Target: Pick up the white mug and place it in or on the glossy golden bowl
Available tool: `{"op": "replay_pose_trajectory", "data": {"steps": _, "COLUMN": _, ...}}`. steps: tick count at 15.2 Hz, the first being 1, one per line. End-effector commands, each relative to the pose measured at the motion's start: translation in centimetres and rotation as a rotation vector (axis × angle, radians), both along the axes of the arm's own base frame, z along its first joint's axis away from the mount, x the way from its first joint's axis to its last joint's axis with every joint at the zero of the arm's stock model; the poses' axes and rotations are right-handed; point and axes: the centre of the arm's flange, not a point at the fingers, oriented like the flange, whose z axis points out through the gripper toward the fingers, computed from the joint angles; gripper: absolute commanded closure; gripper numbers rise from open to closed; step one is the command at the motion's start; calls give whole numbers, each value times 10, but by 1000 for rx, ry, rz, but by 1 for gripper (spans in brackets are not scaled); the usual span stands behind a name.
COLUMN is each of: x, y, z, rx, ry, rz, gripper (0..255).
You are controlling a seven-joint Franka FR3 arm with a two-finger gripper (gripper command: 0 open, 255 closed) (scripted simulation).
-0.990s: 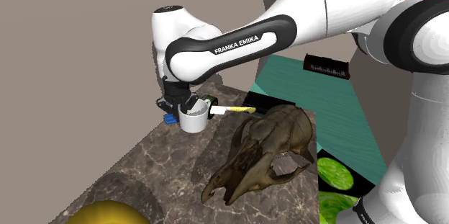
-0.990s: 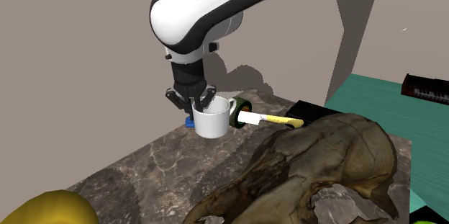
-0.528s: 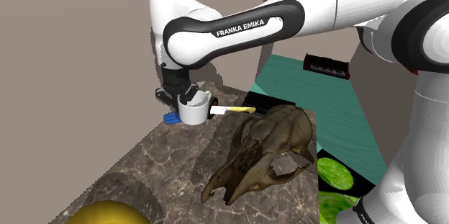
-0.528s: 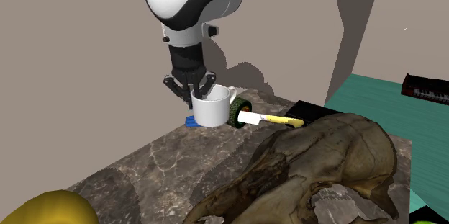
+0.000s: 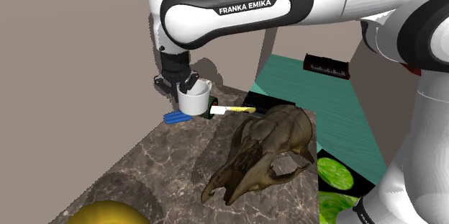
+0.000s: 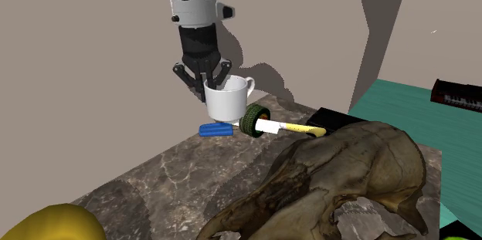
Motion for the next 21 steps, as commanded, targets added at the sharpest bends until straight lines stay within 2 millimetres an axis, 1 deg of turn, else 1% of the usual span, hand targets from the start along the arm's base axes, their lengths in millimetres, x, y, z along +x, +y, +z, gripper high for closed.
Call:
{"op": "replay_pose_trajectory", "data": {"steps": 1, "x": 1, "y": 0, "z": 10, "rx": 0, "ry": 0, "rz": 0, "gripper": 255}}
{"op": "replay_pose_trajectory", "data": {"steps": 5, "x": 1, "y": 0, "z": 32, "rx": 0, "ry": 0, "rz": 0, "gripper": 255}}
{"op": "replay_pose_trajectory", "data": {"steps": 6, "x": 1, "y": 0, "z": 34, "rx": 0, "ry": 0, "rz": 0, "gripper": 255}}
{"op": "replay_pose_trajectory", "data": {"steps": 21, "x": -130, "y": 149, "z": 39, "rx": 0, "ry": 0, "rz": 0, "gripper": 255}}
